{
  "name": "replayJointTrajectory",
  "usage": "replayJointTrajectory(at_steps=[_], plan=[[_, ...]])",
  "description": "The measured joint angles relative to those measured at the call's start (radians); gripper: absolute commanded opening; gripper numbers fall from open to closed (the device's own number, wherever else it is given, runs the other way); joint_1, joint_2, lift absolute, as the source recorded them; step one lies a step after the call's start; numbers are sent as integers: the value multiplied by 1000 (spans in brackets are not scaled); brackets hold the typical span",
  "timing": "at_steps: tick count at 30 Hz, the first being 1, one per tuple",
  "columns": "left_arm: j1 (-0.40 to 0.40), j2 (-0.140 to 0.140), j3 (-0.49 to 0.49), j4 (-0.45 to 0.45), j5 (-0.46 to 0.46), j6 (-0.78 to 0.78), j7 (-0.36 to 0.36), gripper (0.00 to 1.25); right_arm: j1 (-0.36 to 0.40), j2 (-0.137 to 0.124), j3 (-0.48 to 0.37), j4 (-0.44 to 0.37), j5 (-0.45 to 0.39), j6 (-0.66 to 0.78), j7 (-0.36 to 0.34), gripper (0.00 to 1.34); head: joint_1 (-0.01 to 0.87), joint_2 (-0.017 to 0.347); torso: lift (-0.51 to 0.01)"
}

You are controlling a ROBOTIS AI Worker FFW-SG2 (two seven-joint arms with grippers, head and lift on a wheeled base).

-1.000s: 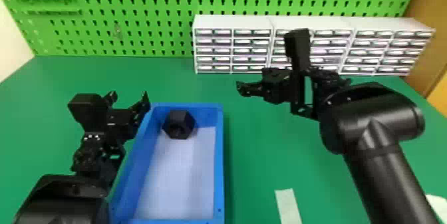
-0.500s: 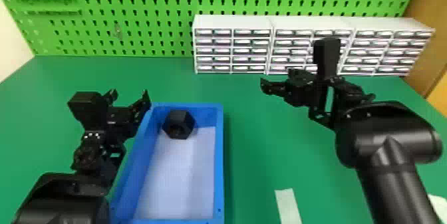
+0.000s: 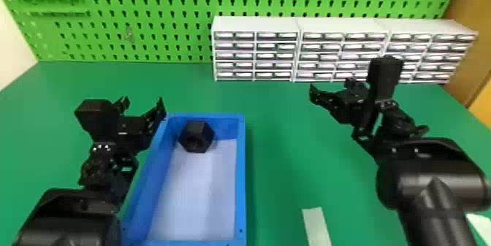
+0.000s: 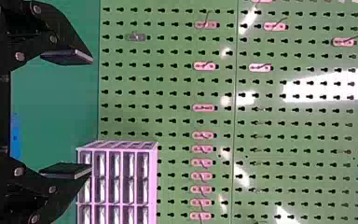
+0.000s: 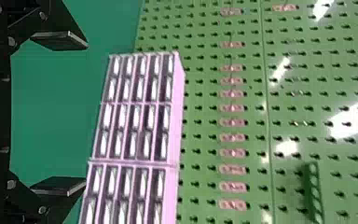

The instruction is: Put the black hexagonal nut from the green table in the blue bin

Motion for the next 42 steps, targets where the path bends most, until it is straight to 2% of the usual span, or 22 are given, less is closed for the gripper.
replayJointTrajectory(at_steps=[12, 23, 31, 42], plan=[[0, 0, -3, -1, -3, 0, 0, 815, 70, 22, -7, 0, 14, -150, -145, 1080, 686, 52, -97], [2, -1, -2, -4, -7, 0, 0, 813, 100, 18, 31, 42, 11, -296, -248, 1080, 686, 52, -97], [4, -1, -2, -5, -7, 0, 0, 812, 107, 17, 46, 64, 15, -339, -278, 1080, 686, 52, -97], [4, -1, -2, -6, -7, 0, 0, 812, 103, 16, 54, 75, 35, -339, -280, 1080, 686, 52, -97]])
